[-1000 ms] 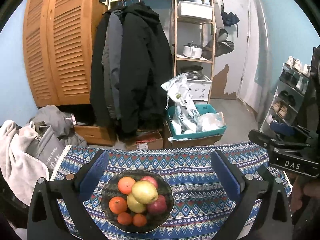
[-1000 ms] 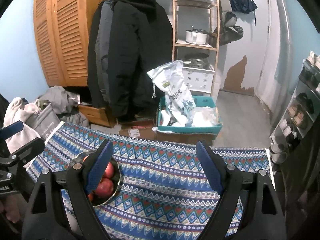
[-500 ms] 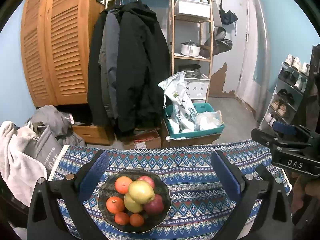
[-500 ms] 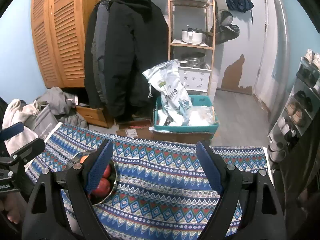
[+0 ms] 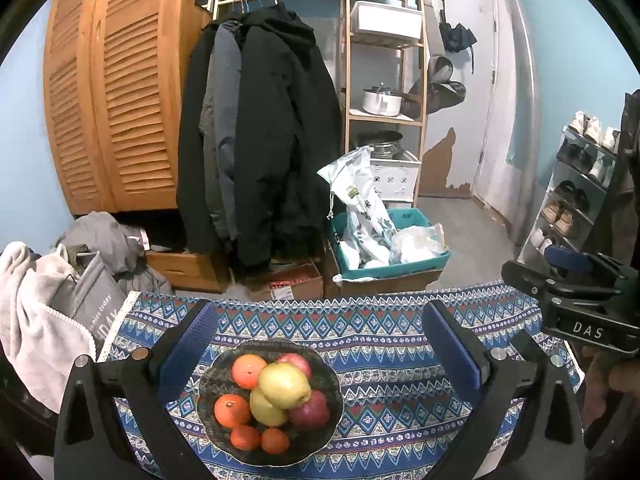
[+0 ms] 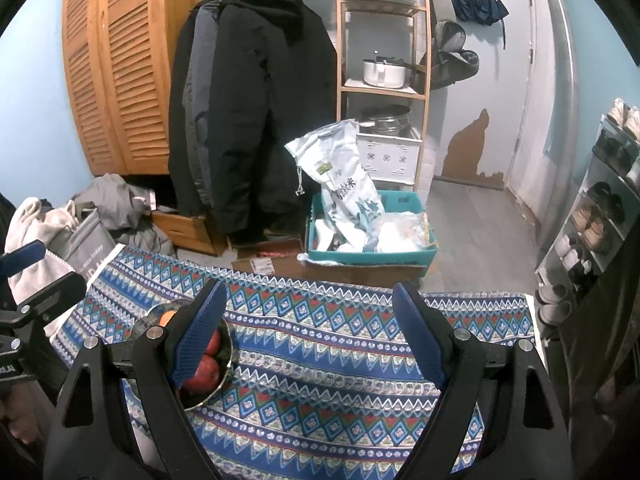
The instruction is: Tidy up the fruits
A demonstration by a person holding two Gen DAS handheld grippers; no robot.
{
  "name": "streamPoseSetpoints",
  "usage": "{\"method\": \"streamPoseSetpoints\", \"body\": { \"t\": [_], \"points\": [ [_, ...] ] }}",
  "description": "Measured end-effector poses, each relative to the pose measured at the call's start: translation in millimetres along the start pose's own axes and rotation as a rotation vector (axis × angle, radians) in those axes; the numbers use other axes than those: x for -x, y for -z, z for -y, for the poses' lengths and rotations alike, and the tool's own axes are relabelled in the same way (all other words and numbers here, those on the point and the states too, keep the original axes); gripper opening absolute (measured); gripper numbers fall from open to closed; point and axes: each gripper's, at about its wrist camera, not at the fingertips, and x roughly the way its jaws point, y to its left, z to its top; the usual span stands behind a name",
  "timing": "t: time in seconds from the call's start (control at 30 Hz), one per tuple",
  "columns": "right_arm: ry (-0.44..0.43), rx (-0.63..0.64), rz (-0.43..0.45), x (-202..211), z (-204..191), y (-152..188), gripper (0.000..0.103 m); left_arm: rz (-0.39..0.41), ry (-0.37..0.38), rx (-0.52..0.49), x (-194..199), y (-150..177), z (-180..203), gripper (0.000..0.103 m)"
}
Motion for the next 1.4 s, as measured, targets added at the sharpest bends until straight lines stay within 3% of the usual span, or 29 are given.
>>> {"method": "streamPoseSetpoints", "body": {
  "t": [0.9,1.4],
  "points": [
    [0.001,0.006,0.0,1.6,-0.5,0.0,0.084,0.012,0.005,0.056,6.2,-4.8,-3.0,0.103],
    [0.008,0.01,0.002,4.5,2.3,-2.8,0.084,0.013,-0.013,0.035,7.2,-2.9,2.9,0.103]
  ]
}}
